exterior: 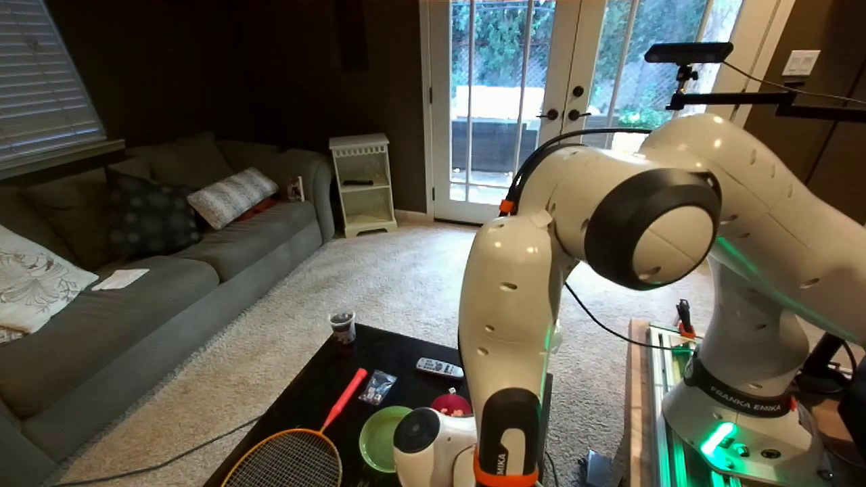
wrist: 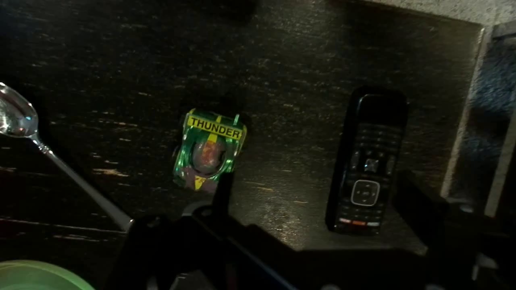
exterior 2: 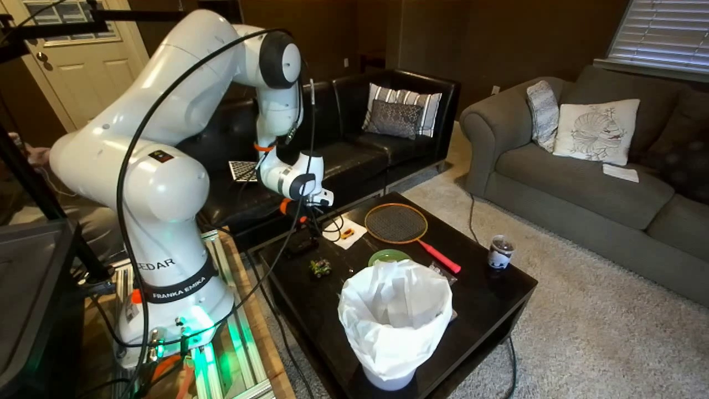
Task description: Turn the toy car upside down
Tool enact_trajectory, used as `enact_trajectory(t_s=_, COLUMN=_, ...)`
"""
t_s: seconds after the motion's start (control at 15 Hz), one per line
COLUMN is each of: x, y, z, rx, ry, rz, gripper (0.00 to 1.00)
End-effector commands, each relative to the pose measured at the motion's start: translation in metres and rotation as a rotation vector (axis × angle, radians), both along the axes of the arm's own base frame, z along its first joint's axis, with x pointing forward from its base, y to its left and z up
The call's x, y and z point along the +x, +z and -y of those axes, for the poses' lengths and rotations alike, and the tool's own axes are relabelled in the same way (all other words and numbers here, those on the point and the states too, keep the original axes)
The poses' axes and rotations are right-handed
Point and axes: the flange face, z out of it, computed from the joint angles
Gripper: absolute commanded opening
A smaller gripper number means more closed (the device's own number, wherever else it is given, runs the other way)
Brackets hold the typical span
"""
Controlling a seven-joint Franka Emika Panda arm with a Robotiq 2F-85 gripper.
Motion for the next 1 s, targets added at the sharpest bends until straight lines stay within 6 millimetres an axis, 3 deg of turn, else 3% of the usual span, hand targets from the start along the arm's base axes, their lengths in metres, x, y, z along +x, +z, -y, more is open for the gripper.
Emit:
enact_trajectory(t_s=0.0, x=0.014, y=-0.029, z=-0.005, rx=-0.053, ry=-0.042, rz=0.059, gripper=1.00)
enact_trajectory(t_s=0.2, x=0.021, y=-0.046, z=0.002, rx=-0.062, ry=-0.092, rz=0.051, gripper=1.00)
enact_trajectory(t_s=0.27, x=0.014, y=-0.033, z=0.004, rx=-0.061, ry=-0.060, rz=0.040, gripper=1.00)
enact_trajectory(t_s=0.67, x=0.015, y=-0.038, z=0.006, rx=-0.064, ry=-0.066, rz=0.036, gripper=1.00)
enact_trajectory(t_s=0.93, x=0.038, y=-0.060, z=0.050, rx=-0.222, ry=-0.186, rz=0.118, gripper=1.00)
